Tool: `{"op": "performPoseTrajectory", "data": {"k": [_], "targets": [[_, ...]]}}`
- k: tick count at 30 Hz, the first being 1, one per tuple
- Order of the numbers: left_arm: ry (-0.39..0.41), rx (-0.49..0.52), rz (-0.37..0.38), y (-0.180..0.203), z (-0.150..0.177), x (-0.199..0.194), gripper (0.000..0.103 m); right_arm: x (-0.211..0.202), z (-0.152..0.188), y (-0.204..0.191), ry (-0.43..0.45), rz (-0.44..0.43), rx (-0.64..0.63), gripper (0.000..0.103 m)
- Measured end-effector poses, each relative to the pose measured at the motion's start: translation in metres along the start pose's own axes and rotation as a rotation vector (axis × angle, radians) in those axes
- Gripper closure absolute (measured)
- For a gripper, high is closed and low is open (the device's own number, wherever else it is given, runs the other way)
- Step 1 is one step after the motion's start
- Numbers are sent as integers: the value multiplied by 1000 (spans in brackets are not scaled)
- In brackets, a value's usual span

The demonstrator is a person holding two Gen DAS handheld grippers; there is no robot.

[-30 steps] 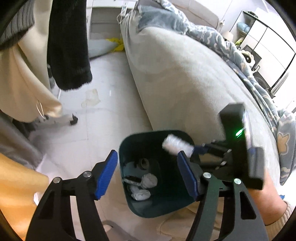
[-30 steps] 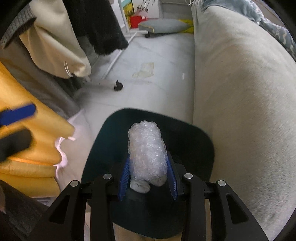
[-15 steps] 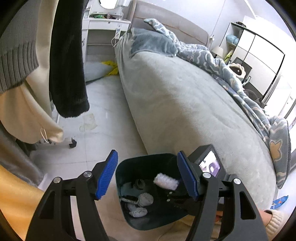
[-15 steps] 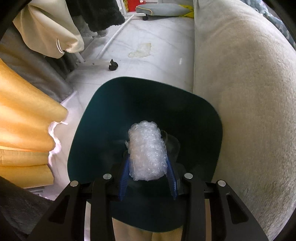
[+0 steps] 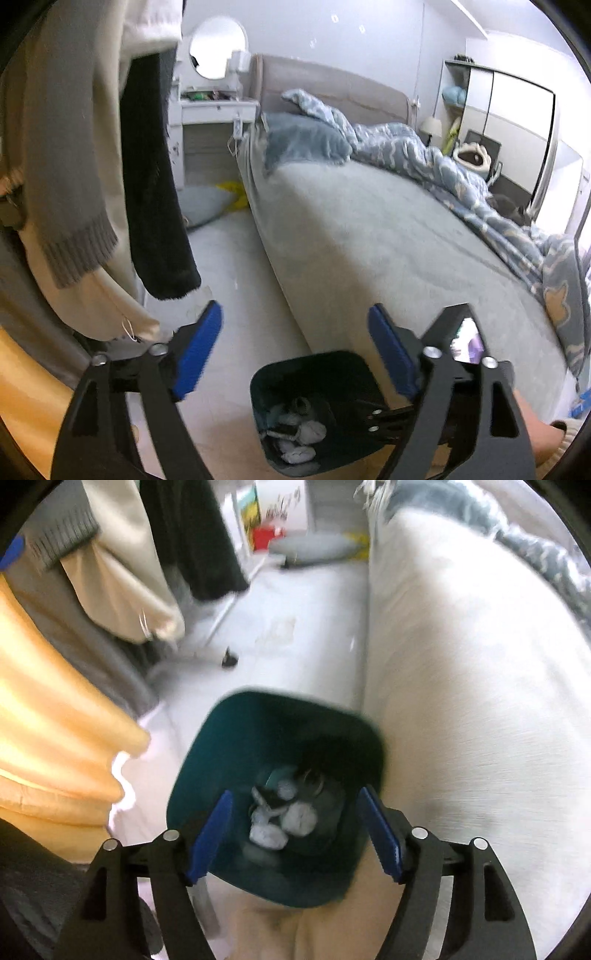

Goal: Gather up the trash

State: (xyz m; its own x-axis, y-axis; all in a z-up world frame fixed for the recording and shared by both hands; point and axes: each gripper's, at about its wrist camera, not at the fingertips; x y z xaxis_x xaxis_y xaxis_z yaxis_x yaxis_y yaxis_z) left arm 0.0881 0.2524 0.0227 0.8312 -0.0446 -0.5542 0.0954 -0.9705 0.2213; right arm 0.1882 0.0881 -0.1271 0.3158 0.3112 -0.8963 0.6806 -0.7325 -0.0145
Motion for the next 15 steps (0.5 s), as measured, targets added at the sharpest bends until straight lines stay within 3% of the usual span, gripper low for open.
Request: {"op": "performPoseTrajectory", "data": {"k": [5,15], "targets": [[56,-24,-22,22,-2,-31,5,-81,20,18,207,70,51,14],[111,36,-41,78,14,-66,3,-210,82,59,439,257,114,3]]}}
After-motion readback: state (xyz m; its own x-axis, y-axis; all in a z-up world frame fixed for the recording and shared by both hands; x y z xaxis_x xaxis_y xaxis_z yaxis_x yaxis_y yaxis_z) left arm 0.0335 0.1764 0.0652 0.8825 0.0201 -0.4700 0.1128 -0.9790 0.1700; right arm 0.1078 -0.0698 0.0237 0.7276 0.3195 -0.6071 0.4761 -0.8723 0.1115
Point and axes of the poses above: each gripper's, at about its wrist camera, not at the fingertips, and x roughly the way its jaws point, y to its right, z to its underside, and after that the axes turned 6 degrees about -x, right-handed
